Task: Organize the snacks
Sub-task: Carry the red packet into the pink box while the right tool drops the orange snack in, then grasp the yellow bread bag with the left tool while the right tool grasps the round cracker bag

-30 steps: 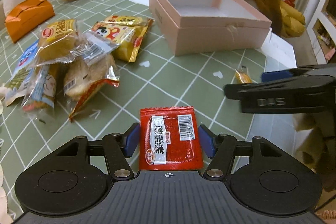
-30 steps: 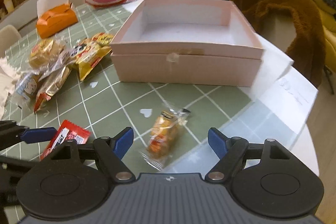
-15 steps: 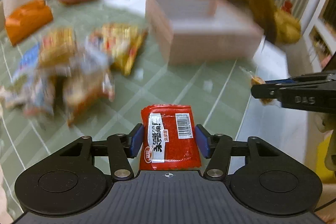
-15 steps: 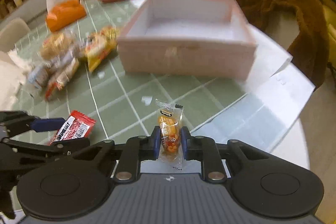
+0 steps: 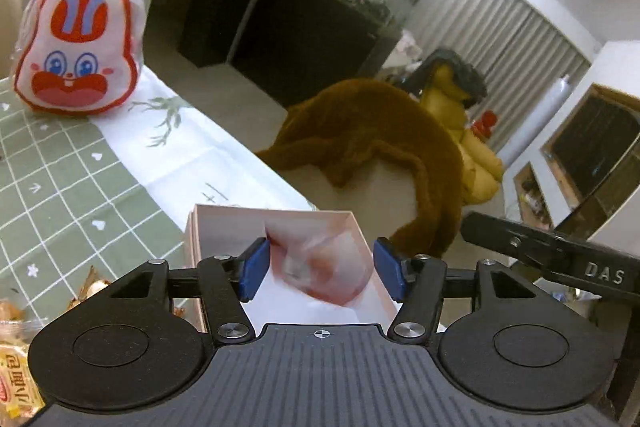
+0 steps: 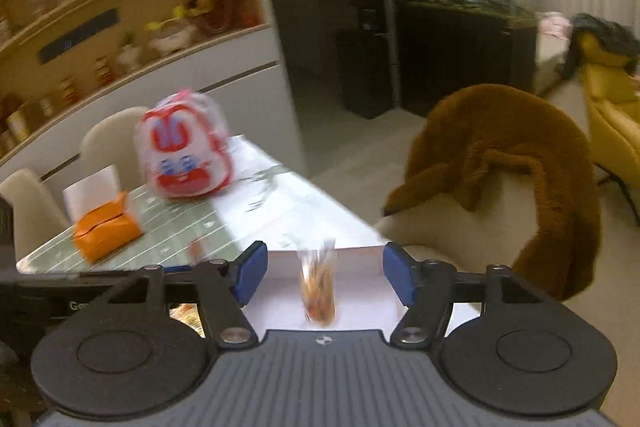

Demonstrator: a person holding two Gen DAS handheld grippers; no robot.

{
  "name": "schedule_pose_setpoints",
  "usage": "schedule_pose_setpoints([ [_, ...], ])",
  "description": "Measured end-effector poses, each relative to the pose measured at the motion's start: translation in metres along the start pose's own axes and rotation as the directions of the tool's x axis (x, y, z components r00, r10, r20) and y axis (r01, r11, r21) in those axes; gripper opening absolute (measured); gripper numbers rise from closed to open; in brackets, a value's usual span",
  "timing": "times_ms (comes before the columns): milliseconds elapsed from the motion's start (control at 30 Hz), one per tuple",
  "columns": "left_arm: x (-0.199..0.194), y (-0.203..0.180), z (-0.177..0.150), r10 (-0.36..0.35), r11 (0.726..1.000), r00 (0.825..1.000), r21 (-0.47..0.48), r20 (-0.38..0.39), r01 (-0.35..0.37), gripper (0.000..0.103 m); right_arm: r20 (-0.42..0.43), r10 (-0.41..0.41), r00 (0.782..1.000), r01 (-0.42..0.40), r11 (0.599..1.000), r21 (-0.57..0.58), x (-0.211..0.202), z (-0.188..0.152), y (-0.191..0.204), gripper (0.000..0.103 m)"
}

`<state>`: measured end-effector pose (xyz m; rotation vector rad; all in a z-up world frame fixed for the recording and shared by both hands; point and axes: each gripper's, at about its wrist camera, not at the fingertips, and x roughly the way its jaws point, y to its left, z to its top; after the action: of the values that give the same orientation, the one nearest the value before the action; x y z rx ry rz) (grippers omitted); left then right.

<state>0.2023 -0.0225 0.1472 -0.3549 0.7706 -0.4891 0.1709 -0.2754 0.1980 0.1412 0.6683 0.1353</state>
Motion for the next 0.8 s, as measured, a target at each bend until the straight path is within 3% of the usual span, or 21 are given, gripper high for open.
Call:
schedule_pose_setpoints([
  [133,-0.013,0.027,-0.021,-0.001,0.997,1.0,-0.075,-0.004,0.0,0.063,-0.045,0.004,0.999,-0.005,1.0,-0.01,0.006,-0.036,-0.008,0.07],
  [300,-0.044,0.055,-0.06,0.111,0.991,0.993,-0.078,0.033,-0.108,0.063,-0.157,0.014,0.988,-0.023,0.998,-0.054,0.025,-0.09,0.005,0.07],
  [500,-0.094,0.086,-0.11,0.246,0.949,0.966,-0.221,0.077,-0.224,0.063,-0.263,0.101,0.96,-0.13,0.987,-0.096,0.037,-0.139,0.039,0.07],
  [633,-0.1,0.091,-0.13,0.318,0.929,0.948,-0.208,0.028,-0.306,0.063,-0.303,0.136,0.943,-0.174,0.979,-0.102,0.047,-0.157,0.065,0.07],
  [800,-0.118,0.1,-0.142,0.402,0.899,0.913,-0.222,0.072,-0.378,0.063,-0.337,0.178,0.924,-0.22,0.971,-0.091,0.052,-0.164,0.091,0.07],
])
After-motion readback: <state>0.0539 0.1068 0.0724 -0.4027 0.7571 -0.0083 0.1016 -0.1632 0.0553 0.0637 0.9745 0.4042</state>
